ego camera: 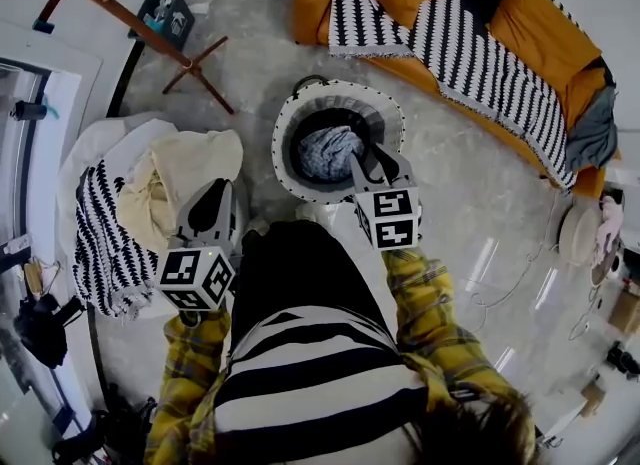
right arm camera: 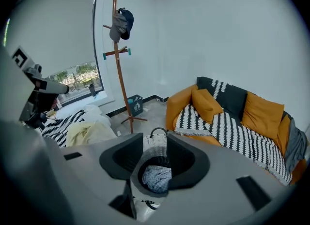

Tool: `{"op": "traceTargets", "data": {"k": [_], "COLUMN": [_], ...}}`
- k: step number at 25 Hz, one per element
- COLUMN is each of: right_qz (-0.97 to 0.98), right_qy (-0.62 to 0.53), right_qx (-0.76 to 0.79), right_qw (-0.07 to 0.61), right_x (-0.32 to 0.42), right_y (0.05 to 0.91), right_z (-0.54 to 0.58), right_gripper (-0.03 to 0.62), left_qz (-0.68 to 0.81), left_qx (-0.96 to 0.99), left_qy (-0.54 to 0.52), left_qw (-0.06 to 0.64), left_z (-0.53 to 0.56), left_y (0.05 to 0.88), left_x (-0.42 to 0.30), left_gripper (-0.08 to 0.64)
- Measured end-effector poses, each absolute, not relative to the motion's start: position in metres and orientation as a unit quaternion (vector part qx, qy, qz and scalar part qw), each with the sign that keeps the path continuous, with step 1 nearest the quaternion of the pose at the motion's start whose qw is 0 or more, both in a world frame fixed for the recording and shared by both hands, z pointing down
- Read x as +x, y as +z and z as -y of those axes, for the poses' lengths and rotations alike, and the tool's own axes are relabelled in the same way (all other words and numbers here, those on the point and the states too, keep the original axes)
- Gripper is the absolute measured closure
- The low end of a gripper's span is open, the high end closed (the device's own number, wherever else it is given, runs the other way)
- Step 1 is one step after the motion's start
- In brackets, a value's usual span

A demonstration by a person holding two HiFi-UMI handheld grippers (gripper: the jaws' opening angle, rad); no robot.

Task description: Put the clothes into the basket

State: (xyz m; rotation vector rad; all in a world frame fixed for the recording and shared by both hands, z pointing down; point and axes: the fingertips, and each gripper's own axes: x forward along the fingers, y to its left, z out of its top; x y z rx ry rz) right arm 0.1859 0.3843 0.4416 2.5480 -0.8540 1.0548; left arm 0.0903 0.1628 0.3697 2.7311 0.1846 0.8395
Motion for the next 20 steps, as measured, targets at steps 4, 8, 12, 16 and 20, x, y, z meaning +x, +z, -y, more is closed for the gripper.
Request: {"op": "traceTargets", "data": {"k": [4, 8, 12, 16, 20], "right_qz": [0.331, 0.373, 0.428, 0.490, 0.546], "right_qy": [0.344, 0.322, 0.304, 0.290, 0.282], "right_qx": [0.868, 0.858, 0.837, 0.806, 0.770], "right_qw": [0.137, 0.147, 0.153, 0.161, 0.173], "right_x": [0.189, 0.195, 0.187, 0.167, 0.138], "right_y": [0.434, 0.424, 0.414, 0.409, 0.411], "right_z": [-0.360, -0.324, -0.277, -0.220, -0.162], "right_gripper": [0.431, 0.431, 0.431, 0.431, 0.431], "left_qz": [-0.021, 0.031, 0.091, 0.152, 0.208], "left_qx": [0.948, 0.949, 0.946, 0.940, 0.930], "left_qy": [0.280, 0.269, 0.257, 0.243, 0.228], "left_qw": [0.149, 0.161, 0.176, 0.188, 0.200], "left_z": [-0.144, -0.116, -0.088, -0.058, -0.026], "left_y": [0.366, 0.364, 0.362, 0.360, 0.359], "left_x": [0.072, 0.048, 0.016, -0.018, -0.061], "left_gripper": [0.512, 0.512, 0.512, 0.512, 0.512]}}
